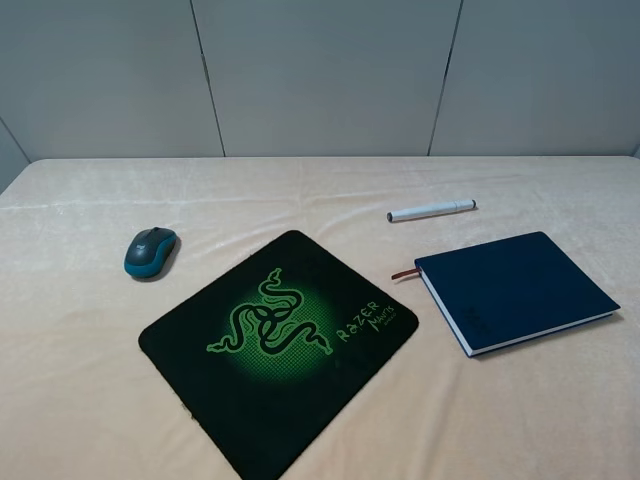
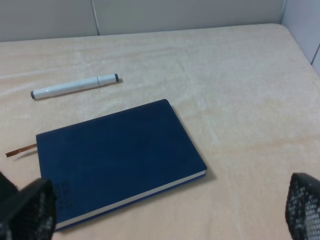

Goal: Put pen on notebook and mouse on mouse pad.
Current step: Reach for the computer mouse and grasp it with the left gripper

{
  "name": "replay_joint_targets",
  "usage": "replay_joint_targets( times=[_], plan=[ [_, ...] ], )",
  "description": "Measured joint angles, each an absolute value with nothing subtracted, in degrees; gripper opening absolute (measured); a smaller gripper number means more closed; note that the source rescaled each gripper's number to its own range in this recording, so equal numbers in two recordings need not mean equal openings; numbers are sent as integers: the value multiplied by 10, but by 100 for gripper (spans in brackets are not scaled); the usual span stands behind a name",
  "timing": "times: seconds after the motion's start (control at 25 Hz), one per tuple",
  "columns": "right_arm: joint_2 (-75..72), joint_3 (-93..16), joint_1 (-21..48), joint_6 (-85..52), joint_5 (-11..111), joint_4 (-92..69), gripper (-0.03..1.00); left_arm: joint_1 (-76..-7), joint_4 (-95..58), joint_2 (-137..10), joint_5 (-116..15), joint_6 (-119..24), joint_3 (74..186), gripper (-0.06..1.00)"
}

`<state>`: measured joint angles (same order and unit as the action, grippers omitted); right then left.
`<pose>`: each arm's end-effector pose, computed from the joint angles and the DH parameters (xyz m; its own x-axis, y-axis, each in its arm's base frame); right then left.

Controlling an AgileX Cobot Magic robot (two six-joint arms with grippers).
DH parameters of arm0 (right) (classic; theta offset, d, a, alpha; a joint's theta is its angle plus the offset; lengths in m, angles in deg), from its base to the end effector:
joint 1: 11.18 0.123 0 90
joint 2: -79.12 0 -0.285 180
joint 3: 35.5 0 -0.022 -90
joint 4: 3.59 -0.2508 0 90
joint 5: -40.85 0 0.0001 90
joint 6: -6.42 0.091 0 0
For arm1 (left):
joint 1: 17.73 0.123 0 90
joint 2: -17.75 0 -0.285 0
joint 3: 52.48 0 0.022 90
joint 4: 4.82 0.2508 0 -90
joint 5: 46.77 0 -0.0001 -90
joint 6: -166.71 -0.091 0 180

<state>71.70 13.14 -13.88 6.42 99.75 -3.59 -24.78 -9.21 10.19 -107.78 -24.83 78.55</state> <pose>-0.0044 0.0002 0.2796 -0.4215 0.0199 -0.9066 0.0471 0.9989 0.0000 -0.0056 -0.0054 0.2752 -0.4220 0.2165 -0.8804 0.2538 0.9604 0.1146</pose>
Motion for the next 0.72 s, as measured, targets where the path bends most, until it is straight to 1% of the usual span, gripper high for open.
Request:
replay_joint_targets(
  times=[0.2, 0.32, 0.48, 0.72],
  plan=[
    [717, 131, -139, 64, 998, -36, 100, -248, -91, 102, -1078, -195, 789, 100],
    [717, 131, -139, 64, 998, -36, 100, -248, -79, 76, -1080, -169, 813, 100],
    [717, 131, -139, 64, 998, -36, 100, -248, -61, -10, -1080, -157, 862, 100],
    [717, 131, -139, 64, 998, -36, 100, -248, -48, -195, -1079, -149, 939, 100]
  ],
)
